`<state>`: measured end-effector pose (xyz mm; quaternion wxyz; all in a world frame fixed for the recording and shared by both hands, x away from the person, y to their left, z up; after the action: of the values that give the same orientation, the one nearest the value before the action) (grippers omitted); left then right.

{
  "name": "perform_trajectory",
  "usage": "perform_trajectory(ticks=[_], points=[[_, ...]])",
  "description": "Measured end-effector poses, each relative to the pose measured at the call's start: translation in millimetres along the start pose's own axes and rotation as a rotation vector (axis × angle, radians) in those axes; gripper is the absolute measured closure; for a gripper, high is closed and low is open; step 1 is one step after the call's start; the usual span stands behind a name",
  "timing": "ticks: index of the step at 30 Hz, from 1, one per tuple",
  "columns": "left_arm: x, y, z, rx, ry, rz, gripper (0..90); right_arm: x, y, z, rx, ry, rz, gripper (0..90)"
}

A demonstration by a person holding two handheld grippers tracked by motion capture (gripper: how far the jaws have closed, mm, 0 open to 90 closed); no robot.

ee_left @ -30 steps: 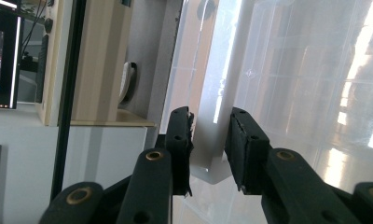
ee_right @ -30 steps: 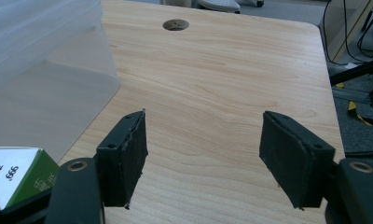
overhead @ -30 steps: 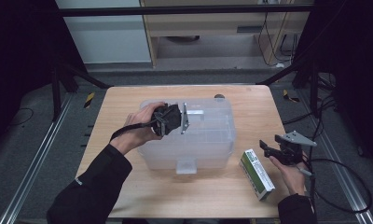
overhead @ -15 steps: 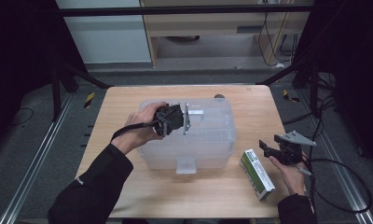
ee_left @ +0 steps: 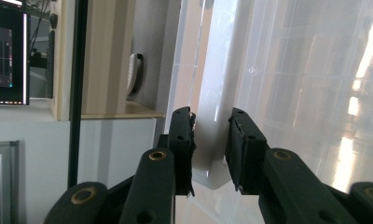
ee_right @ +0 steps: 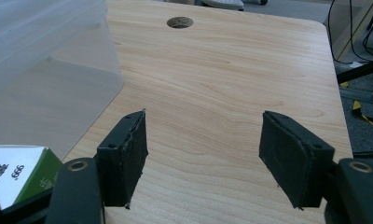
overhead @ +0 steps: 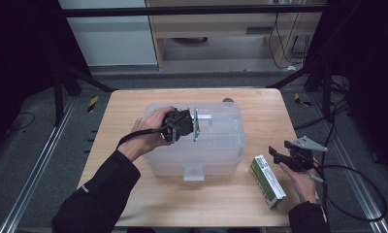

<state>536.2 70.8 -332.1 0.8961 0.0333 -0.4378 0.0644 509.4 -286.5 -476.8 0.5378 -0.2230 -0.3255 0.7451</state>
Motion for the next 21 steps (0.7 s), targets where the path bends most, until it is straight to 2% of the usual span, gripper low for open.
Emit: perform_trajectory(ticks=[10,13,21], points=[[1.9,0.7,1.2,0.002,0.017,-0.024,73.9,0.0,-1.5,1.7,-0.006,-0.009,-0.01,32.7],[3.2,-1.0,0.9,-0.002,0.014,-0.041,74.1,0.7,-2.0,0.6,-0.004,-0.005,0.005,32.9],[4.1,-1.8,0.8,0.001,0.02,-0.045,74.3,2.0,-1.6,2.9,-0.004,-0.011,0.01,35.1]])
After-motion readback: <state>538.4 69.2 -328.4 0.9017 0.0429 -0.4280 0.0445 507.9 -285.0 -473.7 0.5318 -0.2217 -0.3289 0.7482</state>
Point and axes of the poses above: each handheld gripper's, and its own axes: z roughly backward along the jaws, y roughly out of its underside, x roughly to its left, the point moved 4 cm from there along -z, roughly forward along the jaws, and after that the axes turned 15 degrees about x, right-handed, at the moved point
